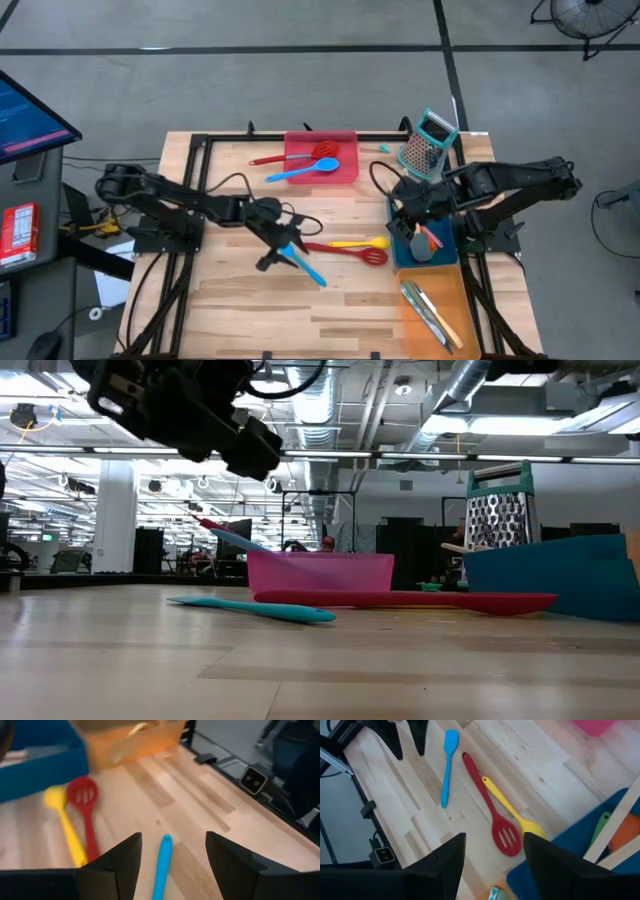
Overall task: Pick & Place Kitchen Items
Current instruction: Put the blue spatula into the blue bin
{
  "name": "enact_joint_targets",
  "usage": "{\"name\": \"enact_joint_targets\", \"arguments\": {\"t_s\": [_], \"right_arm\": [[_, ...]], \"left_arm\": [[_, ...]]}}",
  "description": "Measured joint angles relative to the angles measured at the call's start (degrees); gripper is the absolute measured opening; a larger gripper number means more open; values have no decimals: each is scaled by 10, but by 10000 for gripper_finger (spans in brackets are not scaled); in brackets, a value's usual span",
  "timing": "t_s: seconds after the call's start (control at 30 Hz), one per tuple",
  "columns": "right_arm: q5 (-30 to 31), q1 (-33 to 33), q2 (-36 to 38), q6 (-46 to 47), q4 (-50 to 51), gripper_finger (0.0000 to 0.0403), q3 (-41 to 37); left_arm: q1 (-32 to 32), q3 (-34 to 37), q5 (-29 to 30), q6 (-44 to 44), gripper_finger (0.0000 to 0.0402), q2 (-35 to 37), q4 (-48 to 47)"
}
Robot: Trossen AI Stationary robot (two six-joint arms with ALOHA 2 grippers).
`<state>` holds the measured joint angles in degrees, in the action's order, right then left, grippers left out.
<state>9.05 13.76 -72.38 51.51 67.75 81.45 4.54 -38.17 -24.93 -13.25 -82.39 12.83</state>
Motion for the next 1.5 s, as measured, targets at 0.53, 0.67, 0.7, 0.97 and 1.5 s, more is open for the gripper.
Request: {"name": "enact_joint_targets", "arguments": {"t_s": [0.53, 0.67, 0.7, 0.97, 1.5], "right_arm": [[74, 62, 0, 86, -3, 196, 0], [80, 65, 0, 99, -3, 196, 0], [80, 65, 0, 100, -4, 196, 0], [80, 65, 0, 101, -5, 196, 0], [80, 65, 0, 100, -5, 196, 0]], "left_arm": [[34, 0, -25, -46, 214, -173, 167], [31, 0, 2, -46, 214, -211, 175], [30, 0, 7, -46, 214, -221, 178], [25, -1, 14, -46, 214, -278, 197], [27, -2, 76, -46, 33, -296, 201]]}}
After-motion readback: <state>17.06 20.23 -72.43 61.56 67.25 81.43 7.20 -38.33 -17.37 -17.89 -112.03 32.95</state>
